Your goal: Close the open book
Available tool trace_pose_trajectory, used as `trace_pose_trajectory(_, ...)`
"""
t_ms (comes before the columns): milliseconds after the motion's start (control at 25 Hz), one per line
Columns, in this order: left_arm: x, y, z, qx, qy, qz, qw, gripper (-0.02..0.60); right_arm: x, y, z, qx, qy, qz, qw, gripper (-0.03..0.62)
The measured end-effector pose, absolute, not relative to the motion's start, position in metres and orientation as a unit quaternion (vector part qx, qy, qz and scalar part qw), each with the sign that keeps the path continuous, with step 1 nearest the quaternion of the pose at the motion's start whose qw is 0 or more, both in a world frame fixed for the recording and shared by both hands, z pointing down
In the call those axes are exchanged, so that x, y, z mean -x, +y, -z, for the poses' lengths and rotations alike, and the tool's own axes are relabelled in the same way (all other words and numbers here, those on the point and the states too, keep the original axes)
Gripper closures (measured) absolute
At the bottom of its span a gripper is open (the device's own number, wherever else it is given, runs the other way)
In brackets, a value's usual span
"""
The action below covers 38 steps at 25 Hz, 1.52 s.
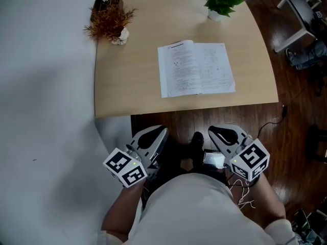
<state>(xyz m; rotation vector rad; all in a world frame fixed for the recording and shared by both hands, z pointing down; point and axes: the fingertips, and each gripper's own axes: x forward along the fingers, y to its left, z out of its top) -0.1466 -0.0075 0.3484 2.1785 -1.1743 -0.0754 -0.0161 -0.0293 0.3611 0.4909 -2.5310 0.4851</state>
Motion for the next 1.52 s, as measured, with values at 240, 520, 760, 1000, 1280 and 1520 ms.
trace_pose_trajectory(240, 0.154, -0.020, -0.363, -0.824, -0.451, 0.035, 0.340, 0.583, 0.041, -0.040, -0.376, -0.161, -0.933, -0.151, 0.283, 0.591)
trace_pose_trajectory(520, 0.159, -0.027, -0.388, -0.823, -0.443, 0.021, 0.356, 0.583, 0.062, -0.060, -0.409, -0.148, -0.927, -0.109, 0.327, 0.591)
trace_pose_trajectory(760, 0.165, -0.038, -0.406, -0.818, -0.441, 0.020, 0.368, 0.583, 0.084, -0.074, -0.432, -0.132, -0.922, -0.085, 0.353, 0.591)
trace_pose_trajectory(1000, 0.173, -0.048, -0.423, -0.810, -0.445, 0.022, 0.381, 0.583, 0.106, -0.085, -0.451, -0.119, -0.917, -0.038, 0.378, 0.591)
trace_pose_trajectory(1280, 0.177, -0.061, -0.445, -0.802, -0.444, 0.023, 0.399, 0.583, 0.135, -0.103, -0.475, -0.088, -0.882, 0.158, 0.436, 0.591)
trace_pose_trajectory(1520, 0.180, -0.068, -0.459, -0.797, -0.442, 0.025, 0.410, 0.583, 0.156, -0.106, -0.501, -0.044, -0.852, 0.234, 0.467, 0.556)
